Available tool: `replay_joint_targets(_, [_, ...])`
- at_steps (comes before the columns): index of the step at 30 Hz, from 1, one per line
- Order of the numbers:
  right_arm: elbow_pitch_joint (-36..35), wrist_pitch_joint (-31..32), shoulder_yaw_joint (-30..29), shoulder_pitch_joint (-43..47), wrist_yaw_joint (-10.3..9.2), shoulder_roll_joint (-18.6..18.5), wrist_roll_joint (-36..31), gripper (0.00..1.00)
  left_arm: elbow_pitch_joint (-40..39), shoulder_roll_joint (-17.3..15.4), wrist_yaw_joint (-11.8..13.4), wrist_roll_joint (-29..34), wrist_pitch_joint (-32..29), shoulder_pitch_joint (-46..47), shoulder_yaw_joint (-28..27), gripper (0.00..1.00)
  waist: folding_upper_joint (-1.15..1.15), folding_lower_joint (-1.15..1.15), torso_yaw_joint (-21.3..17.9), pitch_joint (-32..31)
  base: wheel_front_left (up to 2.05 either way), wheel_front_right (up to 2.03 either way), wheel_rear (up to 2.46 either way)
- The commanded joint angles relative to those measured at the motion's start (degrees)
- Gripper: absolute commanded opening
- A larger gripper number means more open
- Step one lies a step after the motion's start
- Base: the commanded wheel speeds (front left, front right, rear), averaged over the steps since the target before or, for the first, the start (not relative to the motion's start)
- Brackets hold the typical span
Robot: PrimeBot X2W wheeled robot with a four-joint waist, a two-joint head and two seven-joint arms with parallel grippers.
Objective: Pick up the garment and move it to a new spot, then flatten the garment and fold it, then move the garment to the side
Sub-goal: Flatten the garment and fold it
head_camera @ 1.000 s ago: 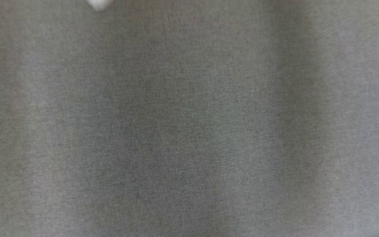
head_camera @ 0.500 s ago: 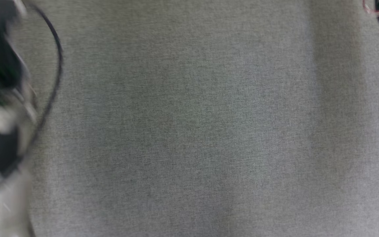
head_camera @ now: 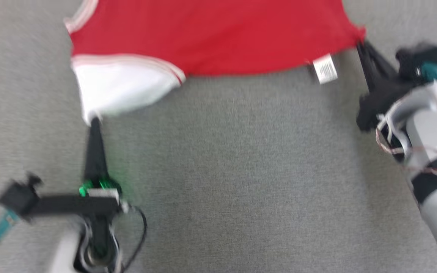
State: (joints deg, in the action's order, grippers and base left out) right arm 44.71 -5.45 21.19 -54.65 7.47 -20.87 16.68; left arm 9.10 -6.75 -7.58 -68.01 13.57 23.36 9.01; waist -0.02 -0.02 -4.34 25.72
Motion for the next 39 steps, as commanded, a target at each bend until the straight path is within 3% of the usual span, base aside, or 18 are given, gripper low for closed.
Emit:
replay_joint_targets(1, [-0.68, 1.13, -0.14, 3.11, 0.06, -1.32, 1.73, 0.00, 1.18, 0.95, 0.22, -3.17, -1.40, -5.07, 1.22, 0.00, 0.02, 0.02, 2.82, -9.32, 0.00, 0.00, 0.00])
replay_joint_targets(9, [-5.32, 9.95, -3.78, 17.57, 0.06, -2.27, 8.64, 0.00, -3.81, -0.83, 0.15, -12.65, -8.54, -17.55, 4.89, 0.00, 0.02, 0.02, 5.66, -17.46, 0.00, 0.00, 0.00])
replay_joint_targets(17, [-16.64, 18.43, -11.92, 30.84, 0.06, -4.26, 11.43, 0.00, -9.25, -3.91, 0.27, -20.63, -16.27, -25.05, 5.07, 0.00, 0.02, 0.02, 6.45, -20.86, 0.00, 0.00, 0.00])
replay_joint_targets(25, [-27.01, 26.51, -17.87, 42.87, 0.06, -0.64, 10.98, 0.00, -13.06, -5.23, 1.42, -22.76, -15.69, -30.84, 2.50, 0.00, 0.02, 0.02, 5.82, -21.52, 0.00, 0.00, 0.00])
replay_joint_targets(39, [-47.17, 47.32, -27.61, 61.26, 0.06, 7.07, 9.38, 0.00, -16.72, -10.13, 7.10, -22.64, -22.85, -38.77, 7.19, 0.00, 0.02, 0.02, 3.92, -21.41, 0.00, 0.00, 0.00])
